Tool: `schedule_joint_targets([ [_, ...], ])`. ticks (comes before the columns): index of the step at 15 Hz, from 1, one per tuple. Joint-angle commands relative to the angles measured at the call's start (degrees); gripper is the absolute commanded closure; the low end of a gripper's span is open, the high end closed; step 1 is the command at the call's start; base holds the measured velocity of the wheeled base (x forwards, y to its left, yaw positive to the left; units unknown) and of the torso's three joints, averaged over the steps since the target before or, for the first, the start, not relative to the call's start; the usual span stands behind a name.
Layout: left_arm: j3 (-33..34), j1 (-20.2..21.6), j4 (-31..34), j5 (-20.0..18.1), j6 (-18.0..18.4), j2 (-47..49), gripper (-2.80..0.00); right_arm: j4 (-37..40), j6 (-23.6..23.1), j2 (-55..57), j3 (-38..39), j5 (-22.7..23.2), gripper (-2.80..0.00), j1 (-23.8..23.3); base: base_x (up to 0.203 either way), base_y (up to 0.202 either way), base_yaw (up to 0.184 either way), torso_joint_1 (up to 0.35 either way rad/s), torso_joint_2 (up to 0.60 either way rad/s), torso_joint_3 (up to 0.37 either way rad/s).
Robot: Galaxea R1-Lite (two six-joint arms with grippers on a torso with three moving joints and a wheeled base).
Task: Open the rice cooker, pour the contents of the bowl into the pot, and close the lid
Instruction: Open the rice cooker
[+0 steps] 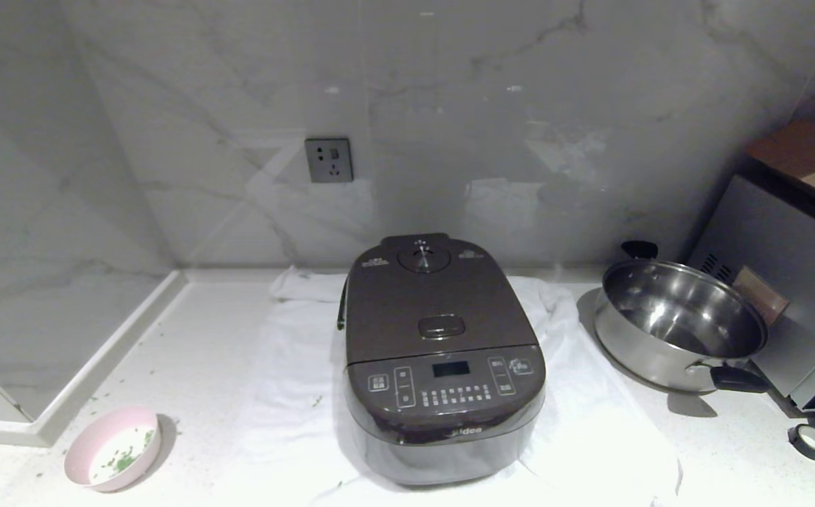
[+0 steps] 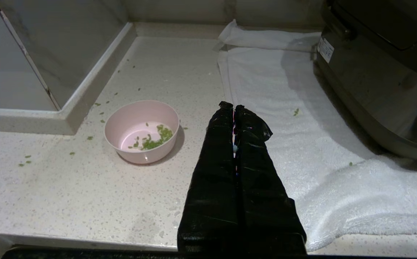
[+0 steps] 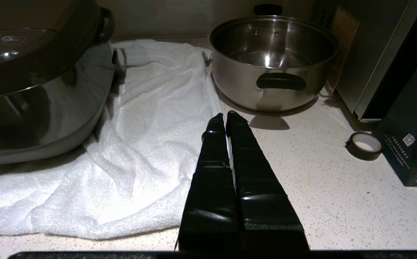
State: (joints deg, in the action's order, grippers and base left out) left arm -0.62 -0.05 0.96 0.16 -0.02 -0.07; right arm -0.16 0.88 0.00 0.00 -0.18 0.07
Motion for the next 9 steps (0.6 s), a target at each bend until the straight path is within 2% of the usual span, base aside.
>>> schedule_joint_targets([
  [1,0.01,0.05,0.09,0.02,0.02,-0.01,0.00,-0.02,0.00,0.09,0.09,0.00,0.00,0.01,0.000,0.000,0.000,0.000,0.00,0.000],
  [9,0.01,-0.12,0.09,0.02,-0.07,-0.10,0.00,-0.07,0.05,0.09,0.09,0.00,0.00,0.01,0.000,0.000,0.000,0.000,0.00,0.000],
])
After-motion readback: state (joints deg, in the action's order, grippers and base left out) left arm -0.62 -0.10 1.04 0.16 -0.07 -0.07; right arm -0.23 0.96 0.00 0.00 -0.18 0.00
